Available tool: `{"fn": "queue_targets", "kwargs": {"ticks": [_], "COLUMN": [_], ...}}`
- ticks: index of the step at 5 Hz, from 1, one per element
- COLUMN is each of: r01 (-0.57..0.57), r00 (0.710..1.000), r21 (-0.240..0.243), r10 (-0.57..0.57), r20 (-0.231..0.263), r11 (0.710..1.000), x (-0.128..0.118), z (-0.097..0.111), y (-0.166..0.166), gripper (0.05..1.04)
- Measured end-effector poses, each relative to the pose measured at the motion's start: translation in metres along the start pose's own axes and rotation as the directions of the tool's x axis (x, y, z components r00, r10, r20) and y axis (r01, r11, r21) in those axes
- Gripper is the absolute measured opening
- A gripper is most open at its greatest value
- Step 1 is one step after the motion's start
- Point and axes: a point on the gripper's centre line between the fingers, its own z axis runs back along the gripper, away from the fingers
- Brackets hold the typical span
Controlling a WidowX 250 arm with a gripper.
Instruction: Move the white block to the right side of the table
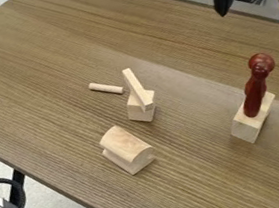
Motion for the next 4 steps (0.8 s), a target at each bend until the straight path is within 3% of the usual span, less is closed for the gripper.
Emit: {"fn": "queue_targets", "kwargs": {"ticks": [2, 4], "r01": [-0.065, -0.287], "r00": [0.995, 0.956], "r21": [0.002, -0.021], "r10": [0.065, 0.285], "r20": [-0.074, -0.074], "r11": [0.998, 0.958], "x": [-0.016, -0.039], "z": [-0.031, -0.061], "y": [0.018, 0.069], "gripper": [1.001, 1.001]}}
